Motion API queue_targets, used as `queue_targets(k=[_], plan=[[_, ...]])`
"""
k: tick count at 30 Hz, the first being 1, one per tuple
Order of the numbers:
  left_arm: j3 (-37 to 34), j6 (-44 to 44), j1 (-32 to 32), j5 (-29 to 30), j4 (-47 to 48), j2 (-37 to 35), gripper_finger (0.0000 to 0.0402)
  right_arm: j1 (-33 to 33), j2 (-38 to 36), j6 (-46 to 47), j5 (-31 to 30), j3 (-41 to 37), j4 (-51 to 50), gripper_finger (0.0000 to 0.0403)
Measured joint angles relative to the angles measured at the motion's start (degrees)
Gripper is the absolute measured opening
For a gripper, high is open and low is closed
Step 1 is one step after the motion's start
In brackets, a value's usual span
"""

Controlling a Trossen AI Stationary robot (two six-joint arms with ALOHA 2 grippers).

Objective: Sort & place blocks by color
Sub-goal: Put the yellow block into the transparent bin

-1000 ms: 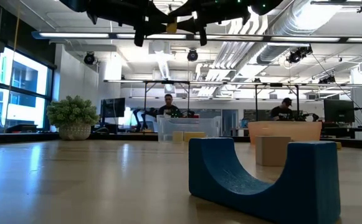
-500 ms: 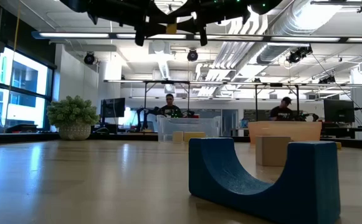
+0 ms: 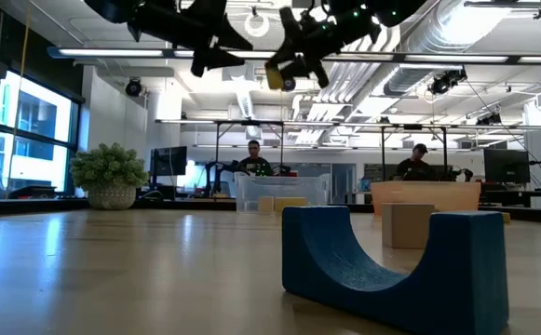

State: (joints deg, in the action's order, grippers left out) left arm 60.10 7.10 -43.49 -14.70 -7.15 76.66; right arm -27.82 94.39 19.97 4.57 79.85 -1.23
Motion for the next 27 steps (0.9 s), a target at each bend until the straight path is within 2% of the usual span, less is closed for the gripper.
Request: queue_targets(k=[4, 17, 27], plan=[[0.0, 0.2, -1.6, 0.0, 2.4, 0.0, 0.0236, -1.5, 1.3, -1.0, -1.6, 0.0, -3.5, 0.0107], [0.0, -3.1, -1.8, -0.2, 11.7, 0.0, 0.0236, -2.1, 13.9, 0.8, -1.2, 0.0, -4.0, 0.0106], [0.0, -6.4, -1.7, -0.1, 20.1, 0.0, 0.0236, -2.2, 17.5, 0.6, -6.1, 0.0, -7.6, 0.0106]])
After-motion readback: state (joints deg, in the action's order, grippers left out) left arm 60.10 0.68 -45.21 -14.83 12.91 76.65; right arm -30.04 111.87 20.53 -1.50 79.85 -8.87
